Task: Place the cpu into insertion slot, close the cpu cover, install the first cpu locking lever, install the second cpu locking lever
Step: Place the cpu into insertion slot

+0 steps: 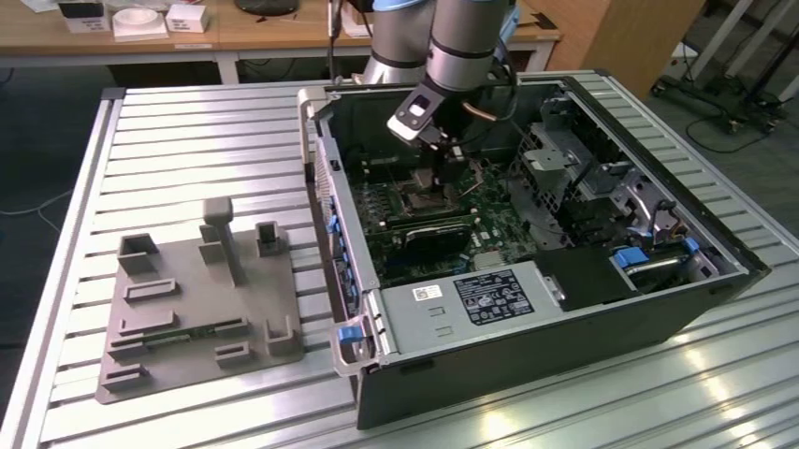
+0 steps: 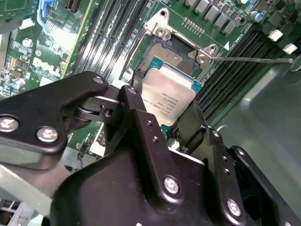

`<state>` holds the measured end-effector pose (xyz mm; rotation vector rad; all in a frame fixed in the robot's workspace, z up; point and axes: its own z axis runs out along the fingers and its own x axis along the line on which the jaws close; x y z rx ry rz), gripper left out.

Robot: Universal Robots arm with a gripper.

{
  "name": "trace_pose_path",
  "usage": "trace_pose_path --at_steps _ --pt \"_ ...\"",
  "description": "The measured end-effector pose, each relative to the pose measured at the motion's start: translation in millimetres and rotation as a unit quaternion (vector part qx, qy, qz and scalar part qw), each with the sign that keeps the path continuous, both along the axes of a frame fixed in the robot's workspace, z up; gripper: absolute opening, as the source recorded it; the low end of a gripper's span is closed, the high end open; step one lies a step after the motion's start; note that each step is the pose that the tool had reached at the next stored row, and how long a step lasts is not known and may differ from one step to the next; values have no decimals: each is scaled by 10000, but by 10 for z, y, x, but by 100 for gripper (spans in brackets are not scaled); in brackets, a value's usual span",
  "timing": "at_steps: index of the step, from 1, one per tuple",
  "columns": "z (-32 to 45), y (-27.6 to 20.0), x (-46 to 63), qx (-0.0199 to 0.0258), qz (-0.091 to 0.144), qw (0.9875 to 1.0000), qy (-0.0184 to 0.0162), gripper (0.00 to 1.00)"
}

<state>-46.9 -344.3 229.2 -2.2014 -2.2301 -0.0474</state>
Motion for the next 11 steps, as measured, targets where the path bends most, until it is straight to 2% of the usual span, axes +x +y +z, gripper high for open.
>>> trace_pose_path --at_steps 3,11 --pt "-47 0 0 -1 0 10000 35 54" --pt "-194 6 28 0 -69 10000 44 54"
